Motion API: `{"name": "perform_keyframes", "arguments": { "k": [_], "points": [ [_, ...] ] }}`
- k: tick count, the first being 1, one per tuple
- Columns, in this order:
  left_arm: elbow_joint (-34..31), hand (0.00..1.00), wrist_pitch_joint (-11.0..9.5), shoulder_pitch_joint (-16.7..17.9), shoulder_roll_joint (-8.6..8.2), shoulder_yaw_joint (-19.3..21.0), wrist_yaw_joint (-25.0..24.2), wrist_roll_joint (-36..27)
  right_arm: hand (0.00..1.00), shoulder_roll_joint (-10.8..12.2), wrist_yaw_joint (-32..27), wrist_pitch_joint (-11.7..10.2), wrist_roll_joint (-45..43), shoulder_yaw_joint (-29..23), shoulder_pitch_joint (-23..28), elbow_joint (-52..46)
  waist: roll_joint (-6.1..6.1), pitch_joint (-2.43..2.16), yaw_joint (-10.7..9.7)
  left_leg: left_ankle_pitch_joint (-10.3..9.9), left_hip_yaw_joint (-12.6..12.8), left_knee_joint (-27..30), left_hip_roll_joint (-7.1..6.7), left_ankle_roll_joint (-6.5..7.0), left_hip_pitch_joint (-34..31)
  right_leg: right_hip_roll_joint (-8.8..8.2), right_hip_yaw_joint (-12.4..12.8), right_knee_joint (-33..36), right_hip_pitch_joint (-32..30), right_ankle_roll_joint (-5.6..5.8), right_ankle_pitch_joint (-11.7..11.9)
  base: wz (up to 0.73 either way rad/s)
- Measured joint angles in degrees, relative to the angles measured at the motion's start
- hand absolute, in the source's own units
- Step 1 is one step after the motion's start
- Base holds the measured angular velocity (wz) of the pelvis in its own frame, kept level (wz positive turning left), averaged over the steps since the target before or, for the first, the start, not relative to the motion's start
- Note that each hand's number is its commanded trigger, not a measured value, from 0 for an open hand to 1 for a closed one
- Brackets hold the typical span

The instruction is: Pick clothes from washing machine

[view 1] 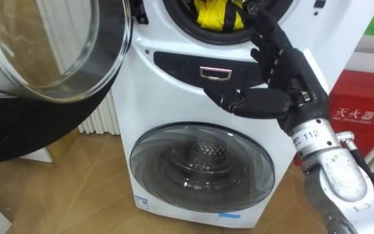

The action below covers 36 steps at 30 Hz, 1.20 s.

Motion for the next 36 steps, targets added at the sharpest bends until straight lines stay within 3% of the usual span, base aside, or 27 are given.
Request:
{"name": "perform_keyframes", "arguments": {
  "k": [2,4,7,9,11,12,13,14,15,16,17,18,19,20,21,22,23,24,25,27,28,29,30,31,32,34,36],
  "points": [
    [-0.02,0.00,0.03,0.44,-0.02,-0.08,0.25,-0.04,0.00,0.04,-0.03,-0.09,-0.33,0.04,-0.01,0.34,0.15,0.14,0.31,-1.61,-0.14,4.61,0.39,0.14,-1.53,0.01,0.16,1.41,-0.11,-0.26,-0.95,-0.04],
    [0.13,0.00,-0.15,1.51,0.32,-0.04,0.26,-0.28,0.00,-0.01,-0.21,-1.02,-2.10,0.15,0.09,3.79,0.44,0.78,0.28,-4.00,-0.31,15.63,1.19,-0.32,-5.24,-0.12,0.53,5.34,-0.26,-0.49,-4.18,0.09],
    [-0.04,0.00,-0.29,3.00,0.07,-0.08,0.25,-0.58,0.00,0.06,-0.87,-1.07,-2.43,0.32,0.80,5.26,0.44,0.57,0.22,-3.80,-0.90,30.10,2.14,-1.12,-11.79,-0.09,1.18,9.50,-0.27,-0.97,-7.60,0.07],
    [-0.10,0.00,-0.18,3.56,0.06,-0.12,0.24,-0.64,0.00,-0.41,-1.06,-1.33,-0.17,0.26,0.72,6.04,-0.07,0.45,-0.06,-3.88,-1.20,29.98,1.91,-1.12,-16.10,-0.16,1.52,9.94,0.19,-1.04,-8.36,0.11],
    [-0.26,0.00,-0.16,3.87,0.03,0.00,0.21,-0.58,0.00,-0.43,-1.62,-1.13,0.64,0.21,0.38,7.80,-0.42,0.37,0.47,-3.26,-0.99,23.31,1.83,-1.07,-19.37,-0.58,1.58,9.75,0.94,-0.91,-8.90,-0.06],
    [-0.59,0.00,-0.14,4.22,-0.03,0.02,0.22,-0.55,0.00,-0.36,-1.79,-0.95,-0.44,0.20,0.38,8.04,-0.46,0.03,1.00,-1.18,-1.44,15.92,1.80,-1.31,-20.83,-0.78,1.60,9.84,1.34,-0.47,-9.79,-0.22],
    [-0.62,0.00,-0.19,4.35,0.13,0.11,0.25,-0.50,0.00,-0.21,-1.78,-1.06,-0.45,0.19,0.30,8.73,-0.91,-0.07,2.10,3.42,-1.80,10.04,1.75,-1.70,-21.36,-1.30,2.38,9.71,2.27,-0.03,-10.55,-0.28],
    [-0.62,0.00,-0.19,4.39,0.18,0.16,0.25,-0.48,0.00,-0.18,-1.78,-1.05,-0.45,0.21,0.30,8.96,-1.10,-0.09,2.32,5.32,-1.94,7.64,1.72,-1.91,-21.36,-1.57,2.48,9.43,2.83,0.24,-10.88,-0.23],
    [-0.83,0.00,-0.30,4.58,0.12,0.04,0.13,-0.49,0.00,-0.19,-1.79,-1.04,-0.46,0.18,0.30,8.92,-1.19,-0.14,2.04,9.45,-2.37,4.34,1.63,-1.99,-21.43,-2.06,2.49,9.00,3.97,0.59,-11.38,0.05],
    [-1.07,0.00,-0.50,4.74,0.22,0.02,-0.23,-0.56,0.00,-0.21,-1.82,-1.04,-0.46,0.17,0.29,8.85,-1.63,-0.52,1.44,13.33,-2.12,2.99,0.81,-1.56,-21.34,-2.59,3.20,8.84,4.74,1.97,-12.24,0.16],
    [-1.10,0.00,-0.65,4.70,0.31,0.02,-0.56,-0.56,0.00,-0.29,-1.86,-1.04,-0.51,0.15,0.28,8.86,-1.93,-0.69,1.30,14.47,-2.02,2.87,0.00,-0.55,-21.32,-3.21,3.33,8.85,4.96,2.51,-12.70,0.21],
    [-1.14,0.00,-0.96,4.52,0.41,0.05,-1.12,-0.56,0.00,-0.36,-2.03,-1.06,-0.35,-0.02,0.37,8.79,-2.91,-0.91,0.74,14.22,-1.43,3.58,-1.98,1.57,-21.17,-4.90,4.59,8.85,5.58,3.31,-13.45,0.13],
    [-1.11,0.00,-1.18,4.21,0.18,-0.01,-1.34,-0.57,0.00,-0.34,-3.12,-2.66,0.10,-0.07,1.85,5.37,-3.44,-0.55,-0.11,13.10,-0.22,5.05,-3.66,2.43,-20.24,-6.93,5.29,8.82,6.24,4.40,-13.98,0.00],
    [-0.87,0.00,-1.14,4.18,0.02,-0.02,-1.45,-0.57,0.00,-0.50,-3.23,-2.74,0.55,-0.04,2.18,4.54,-3.49,-0.55,-0.61,12.15,0.46,6.12,-4.07,2.84,-20.03,-7.71,5.64,9.01,6.62,5.27,-14.01,-0.38],
    [-0.55,0.00,-0.99,3.54,-0.06,0.00,-1.70,-0.59,0.00,-1.07,-3.64,-3.82,0.77,-0.47,2.46,4.19,-2.58,-0.02,-0.72,9.25,2.44,8.90,-4.12,3.46,-19.50,-9.13,5.52,11.12,6.79,6.52,-13.94,-0.66],
    [-0.52,0.00,-1.03,2.69,0.55,0.08,-1.69,-0.66,0.00,-1.81,-3.76,-4.48,0.55,-0.50,2.49,4.08,-1.98,0.25,-0.81,7.01,4.16,10.58,-4.39,3.98,-18.60,-10.49,5.61,14.94,6.46,6.88,-14.03,-0.63],
    [-0.55,0.00,-1.04,2.47,1.05,0.10,-1.67,-0.66,0.00,-2.11,-3.90,-4.68,0.05,-0.49,2.52,4.01,-1.92,0.28,-1.02,6.16,4.65,10.95,-5.16,4.33,-18.19,-11.32,5.62,17.19,6.01,7.02,-14.01,-0.32],
    [-0.74,0.00,-1.31,1.04,1.99,0.02,-1.44,-0.69,0.00,-2.44,-4.47,-4.96,-0.60,-0.72,2.56,3.92,-1.98,0.30,-1.82,4.83,5.34,11.06,-5.79,4.98,-16.69,-12.95,5.48,22.56,4.60,8.22,-13.55,-0.12],
    [-0.84,0.00,-1.52,-0.53,2.55,0.03,-0.75,-0.68,0.00,-2.48,-5.27,-5.99,-1.20,-1.00,3.25,3.93,-2.44,0.61,-2.12,3.80,5.91,10.84,-6.74,5.67,-15.10,-14.49,5.47,27.29,3.17,10.36,-12.28,-0.12],
    [-2.48,0.00,-1.57,-1.76,2.75,-0.09,-0.16,-0.71,0.00,-2.49,-5.10,-7.47,-0.67,-1.07,4.63,3.94,-1.64,0.53,-2.76,1.75,6.55,10.13,-7.17,6.26,-12.57,-15.32,5.86,32.12,1.78,10.98,-9.05,-0.31],
    [-3.13,0.00,-1.74,-2.48,2.74,-0.14,0.03,-0.56,0.00,-2.30,-4.99,-8.03,-0.74,-1.14,5.16,4.15,-0.46,0.51,-3.28,0.61,6.16,9.63,-6.84,6.52,-11.14,-15.14,6.11,34.96,0.46,10.66,-5.61,-0.39],
    [-3.52,0.00,-1.77,-3.22,2.82,-0.23,0.17,-0.59,0.00,-2.17,-4.75,-8.24,-0.97,-1.12,5.69,4.17,0.28,0.27,-3.62,0.44,5.69,9.12,-6.63,6.66,-10.37,-14.95,6.04,36.18,-0.30,10.27,-4.06,-0.42],
    [-4.39,0.00,-2.20,-3.60,3.00,-0.36,0.46,-0.61,0.00,-1.95,-4.34,-8.56,-2.31,-1.14,6.86,4.19,1.61,0.50,-3.87,0.26,5.02,7.55,-5.84,6.83,-8.87,-13.46,6.08,36.09,-1.49,9.23,-6.53,-0.47],
    [-4.54,0.00,-3.03,-4.54,3.17,-0.14,0.49,-0.56,0.00,-1.94,-3.74,-8.24,-2.85,-1.04,7.01,4.11,1.63,0.41,-4.06,0.78,4.75,5.86,-4.76,6.72,-7.77,-10.36,6.47,32.58,-3.69,8.33,-9.89,-0.45],
    [-4.55,0.00,-3.23,-4.98,3.31,-0.14,0.46,-0.47,0.00,-1.93,-3.42,-7.76,-2.89,-1.02,7.09,3.99,1.83,0.51,-4.36,1.17,4.30,5.02,-4.58,6.69,-7.41,-9.14,6.42,29.87,-4.59,8.12,-10.67,-0.37],
    [-4.71,0.00,-4.13,-5.68,2.76,-0.16,0.24,-0.31,0.00,-1.88,-2.94,-6.71,-3.48,-0.67,7.17,3.70,1.48,0.51,-4.79,1.99,2.81,3.23,-4.25,6.60,-6.63,-4.89,6.28,16.45,-7.30,7.16,-10.30,-0.20],
    [-4.51,0.00,-4.30,-5.26,2.15,-0.36,-0.20,-0.27,0.00,-1.84,-3.20,-5.44,-3.70,-0.66,8.40,2.27,1.29,0.27,-5.31,2.00,1.40,3.31,-4.49,6.44,-6.39,-3.83,6.38,11.51,-7.42,5.52,-6.91,0.19]
  ]
}}
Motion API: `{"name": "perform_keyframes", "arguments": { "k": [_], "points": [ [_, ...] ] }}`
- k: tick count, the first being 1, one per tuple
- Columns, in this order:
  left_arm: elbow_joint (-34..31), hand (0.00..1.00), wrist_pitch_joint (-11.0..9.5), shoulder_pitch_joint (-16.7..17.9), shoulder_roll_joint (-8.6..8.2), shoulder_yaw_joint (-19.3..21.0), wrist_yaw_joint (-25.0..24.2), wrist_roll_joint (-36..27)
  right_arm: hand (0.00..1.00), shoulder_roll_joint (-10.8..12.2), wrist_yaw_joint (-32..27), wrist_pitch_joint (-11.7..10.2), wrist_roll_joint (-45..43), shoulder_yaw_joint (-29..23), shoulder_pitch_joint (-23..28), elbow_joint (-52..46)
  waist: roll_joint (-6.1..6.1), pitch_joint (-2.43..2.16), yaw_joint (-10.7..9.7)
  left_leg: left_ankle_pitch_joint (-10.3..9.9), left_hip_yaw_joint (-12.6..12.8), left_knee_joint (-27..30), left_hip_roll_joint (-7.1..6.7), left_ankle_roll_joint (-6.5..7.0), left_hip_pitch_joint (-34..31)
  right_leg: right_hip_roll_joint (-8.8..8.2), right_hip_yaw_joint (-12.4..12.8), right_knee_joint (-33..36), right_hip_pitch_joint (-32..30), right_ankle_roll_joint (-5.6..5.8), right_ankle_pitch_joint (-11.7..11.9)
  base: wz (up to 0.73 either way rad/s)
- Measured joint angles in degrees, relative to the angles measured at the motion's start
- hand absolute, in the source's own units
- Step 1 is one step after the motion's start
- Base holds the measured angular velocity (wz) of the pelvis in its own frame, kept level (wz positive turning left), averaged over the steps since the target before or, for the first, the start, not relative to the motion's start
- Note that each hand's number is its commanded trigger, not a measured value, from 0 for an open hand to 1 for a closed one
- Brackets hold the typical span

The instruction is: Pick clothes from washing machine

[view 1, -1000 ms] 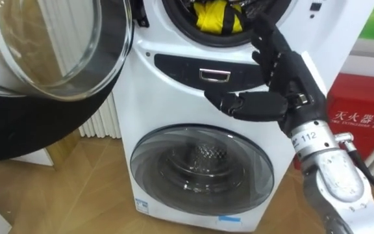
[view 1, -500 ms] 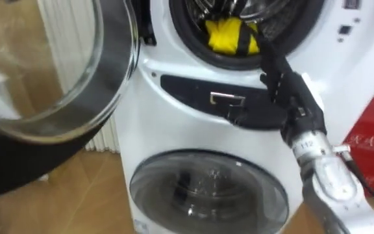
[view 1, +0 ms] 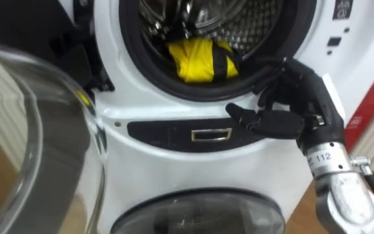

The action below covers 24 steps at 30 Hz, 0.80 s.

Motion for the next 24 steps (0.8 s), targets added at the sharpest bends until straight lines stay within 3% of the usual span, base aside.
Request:
{"name": "perform_keyframes", "arguments": {
  "k": [3,6,11,13,17,24],
  "points": [
    [0.47,0.00,0.45,2.93,0.39,-0.04,-0.56,0.17,0.00,-0.03,0.22,-0.03,0.24,-0.03,0.40,-0.75,-0.30,-0.19,0.08,0.18,-0.49,-0.10,0.36,-0.55,-0.03,0.01,-2.59,-4.74,1.98,-0.99,6.24,0.10],
    [0.59,0.00,1.52,6.85,0.54,-0.33,-0.55,0.31,0.00,-0.26,0.68,0.22,2.24,0.04,0.46,-0.75,0.13,-0.18,0.43,-0.05,-0.94,-0.06,1.23,-1.45,0.03,1.19,-2.63,-7.80,3.47,-1.54,7.85,0.03],
    [0.49,0.00,3.71,9.35,0.20,-0.33,-0.81,0.31,0.00,-0.38,1.95,0.97,2.96,0.05,0.32,-0.75,0.32,-0.29,1.72,0.31,-1.52,-0.01,1.65,-2.07,-0.55,1.63,-2.89,-8.14,2.75,-2.18,8.30,0.02],
    [-0.26,0.00,3.82,9.37,0.18,-0.30,-1.24,0.35,0.00,-0.43,2.57,1.51,3.01,-0.25,0.08,-0.76,0.24,-0.62,1.95,0.75,-2.02,-0.05,1.72,-2.33,-1.22,1.60,-3.74,-8.21,2.28,-2.49,8.58,0.06],
    [-0.71,0.00,4.24,8.21,-0.20,-0.32,-1.94,0.37,0.00,-0.42,3.90,2.37,2.21,-0.29,0.01,-1.44,0.08,-0.87,1.79,1.54,-2.41,-0.76,1.82,-2.92,-1.37,1.65,-4.56,-8.64,2.59,-2.98,8.90,0.06],
    [-0.04,0.00,4.29,4.81,-0.26,-0.30,-1.94,0.32,0.00,-0.51,8.29,4.36,0.76,-0.87,0.03,-3.72,-0.14,-0.84,1.26,2.00,-2.24,-1.73,2.33,-3.47,-0.95,2.05,-5.38,-9.39,2.98,-3.42,9.21,0.01]
  ]
}}
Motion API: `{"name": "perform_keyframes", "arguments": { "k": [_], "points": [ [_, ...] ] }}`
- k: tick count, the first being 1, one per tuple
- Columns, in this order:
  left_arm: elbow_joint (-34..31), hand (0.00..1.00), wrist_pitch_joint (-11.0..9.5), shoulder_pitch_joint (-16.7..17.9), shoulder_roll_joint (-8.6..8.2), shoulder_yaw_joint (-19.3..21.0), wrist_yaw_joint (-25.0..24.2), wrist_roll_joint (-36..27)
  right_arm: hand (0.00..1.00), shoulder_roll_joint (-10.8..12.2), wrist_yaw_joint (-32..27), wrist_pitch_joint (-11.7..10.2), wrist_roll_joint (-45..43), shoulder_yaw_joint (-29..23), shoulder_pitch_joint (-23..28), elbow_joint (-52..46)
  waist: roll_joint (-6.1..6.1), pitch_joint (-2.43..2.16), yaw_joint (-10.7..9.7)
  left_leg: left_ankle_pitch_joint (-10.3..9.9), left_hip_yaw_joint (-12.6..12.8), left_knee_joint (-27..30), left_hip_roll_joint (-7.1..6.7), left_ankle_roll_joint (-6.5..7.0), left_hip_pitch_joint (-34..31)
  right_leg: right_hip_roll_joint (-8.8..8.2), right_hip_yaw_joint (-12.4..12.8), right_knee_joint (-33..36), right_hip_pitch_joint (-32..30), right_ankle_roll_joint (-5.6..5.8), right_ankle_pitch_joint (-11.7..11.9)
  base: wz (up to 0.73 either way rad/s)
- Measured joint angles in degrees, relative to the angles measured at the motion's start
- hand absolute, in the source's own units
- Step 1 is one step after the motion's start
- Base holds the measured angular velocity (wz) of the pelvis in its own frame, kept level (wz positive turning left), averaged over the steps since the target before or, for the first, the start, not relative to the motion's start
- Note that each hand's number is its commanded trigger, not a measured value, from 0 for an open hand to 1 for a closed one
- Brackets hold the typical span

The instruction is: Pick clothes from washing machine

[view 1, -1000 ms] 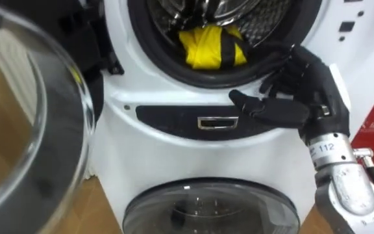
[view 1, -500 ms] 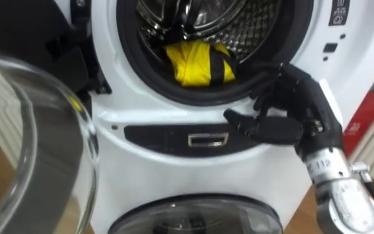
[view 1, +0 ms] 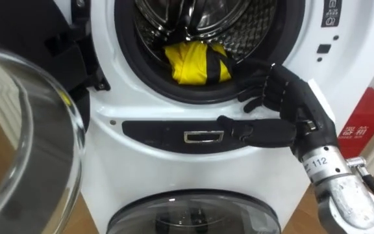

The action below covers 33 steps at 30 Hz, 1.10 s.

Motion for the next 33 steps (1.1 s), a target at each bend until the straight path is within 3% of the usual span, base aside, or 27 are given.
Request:
{"name": "perform_keyframes", "arguments": {
  "k": [6,12,19,33],
  "points": [
    [0.32,0.00,-0.32,1.36,0.12,-0.59,0.00,-0.10,0.00,-0.36,3.06,2.63,0.08,0.46,0.33,-3.96,0.05,0.00,-0.64,-0.50,0.24,-0.01,0.39,-0.67,0.03,0.84,0.66,-0.69,0.02,-0.63,-0.09,-0.06],
    [1.57,0.00,-0.56,1.98,0.18,-0.54,-0.37,-0.20,0.00,-0.32,7.32,2.74,0.02,1.09,3.03,-8.28,0.11,-0.04,-0.57,-0.77,0.78,-0.33,1.06,-1.22,0.25,1.59,1.05,-1.35,0.26,-1.49,-0.30,-0.02],
    [1.77,0.00,-2.63,1.27,0.18,-0.59,-1.19,-0.64,0.00,-0.33,12.28,2.74,-0.08,2.09,3.15,-10.06,0.12,-0.04,-0.64,-1.12,1.66,-0.57,1.52,-1.81,0.58,2.05,1.40,-1.33,0.28,-2.38,-0.63,-0.03],
    [3.46,0.00,-4.47,0.25,0.28,-2.89,-1.30,-2.79,0.00,-0.40,19.64,2.73,0.81,2.08,4.03,-12.63,-0.32,-0.34,-0.85,-1.51,3.51,-1.28,2.10,-2.22,2.16,2.68,3.02,-1.48,0.94,-3.21,-0.97,-0.06]
  ]
}}
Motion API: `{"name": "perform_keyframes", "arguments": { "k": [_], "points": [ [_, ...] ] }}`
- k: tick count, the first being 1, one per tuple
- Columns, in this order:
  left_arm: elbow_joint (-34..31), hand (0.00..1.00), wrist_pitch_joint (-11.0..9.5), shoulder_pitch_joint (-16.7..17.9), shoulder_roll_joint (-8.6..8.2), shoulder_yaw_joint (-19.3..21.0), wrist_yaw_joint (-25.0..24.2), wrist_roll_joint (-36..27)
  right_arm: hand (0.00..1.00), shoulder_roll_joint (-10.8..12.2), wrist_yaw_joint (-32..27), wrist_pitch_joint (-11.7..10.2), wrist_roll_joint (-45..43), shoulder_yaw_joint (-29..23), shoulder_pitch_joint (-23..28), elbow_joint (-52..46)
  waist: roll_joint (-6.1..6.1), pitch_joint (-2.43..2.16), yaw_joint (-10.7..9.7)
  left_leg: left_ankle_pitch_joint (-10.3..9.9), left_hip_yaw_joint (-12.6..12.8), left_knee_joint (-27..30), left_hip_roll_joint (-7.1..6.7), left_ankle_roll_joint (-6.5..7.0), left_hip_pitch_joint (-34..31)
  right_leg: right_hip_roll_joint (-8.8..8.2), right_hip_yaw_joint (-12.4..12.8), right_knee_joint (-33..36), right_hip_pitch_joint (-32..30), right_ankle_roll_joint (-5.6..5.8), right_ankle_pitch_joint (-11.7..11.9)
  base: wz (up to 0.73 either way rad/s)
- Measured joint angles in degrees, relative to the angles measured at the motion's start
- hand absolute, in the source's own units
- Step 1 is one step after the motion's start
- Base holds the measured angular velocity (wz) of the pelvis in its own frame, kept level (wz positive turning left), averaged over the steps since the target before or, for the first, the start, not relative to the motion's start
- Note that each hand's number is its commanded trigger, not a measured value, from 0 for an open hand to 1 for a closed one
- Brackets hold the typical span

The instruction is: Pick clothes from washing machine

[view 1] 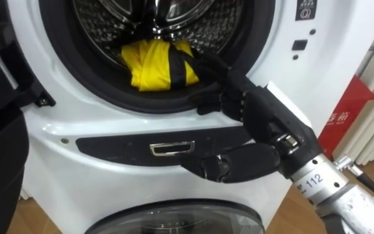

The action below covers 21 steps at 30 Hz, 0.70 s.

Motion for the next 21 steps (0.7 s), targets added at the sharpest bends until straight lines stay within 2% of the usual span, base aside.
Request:
{"name": "perform_keyframes", "arguments": {
  "k": [5,9,11,15,18,21],
  "points": [
    [0.02,0.00,-0.08,-0.08,0.00,0.01,-0.94,-0.03,0.00,-0.03,3.24,0.05,0.00,0.16,0.00,-0.36,-0.30,-0.04,0.16,0.01,0.67,-0.04,0.13,-0.03,0.83,0.06,0.05,-0.06,0.42,-0.25,-0.35,0.00],
    [0.01,0.00,-0.50,-0.22,0.00,-0.02,-1.13,-0.07,0.00,-0.16,6.42,0.04,2.26,2.69,-0.03,-2.45,-0.75,-0.08,1.40,-0.05,0.68,-0.07,0.13,-0.14,1.08,0.06,-0.18,-0.33,0.86,-0.25,-0.35,0.04],
    [-0.02,0.00,-0.87,-0.21,0.04,-0.04,-1.13,-0.10,0.00,-0.08,7.35,0.04,3.83,3.83,-0.04,-2.94,-1.20,0.04,1.86,-0.12,0.66,-0.09,0.09,-0.20,1.36,0.02,-0.50,-0.88,1.53,-0.13,-0.38,0.12],
    [-0.03,0.00,-0.92,0.22,0.08,-0.03,-1.34,-0.09,0.00,0.36,9.20,-0.01,7.43,4.59,-0.48,-4.80,-1.77,0.10,2.11,-0.50,-0.38,0.05,-0.01,-0.05,1.57,-0.15,-1.26,-1.07,2.50,0.28,-0.62,0.14],
    [0.07,0.00,-1.14,0.53,0.16,-0.01,-1.45,-0.10,0.00,0.37,9.78,-0.22,11.04,4.56,-1.43,-5.63,-1.51,0.24,2.20,-0.71,-0.54,0.06,-0.10,0.18,1.97,-0.29,-1.26,-1.06,3.28,0.60,-0.77,0.04],
    [0.11,0.00,-1.81,0.97,0.35,0.15,-1.41,-0.08,0.00,0.55,9.82,-0.38,14.05,4.56,-1.42,-6.68,-1.40,0.31,3.30,-0.92,-0.68,-0.04,-0.19,0.20,2.30,-0.29,-0.85,-0.95,3.39,0.76,-0.88,-0.03]
  ]
}}
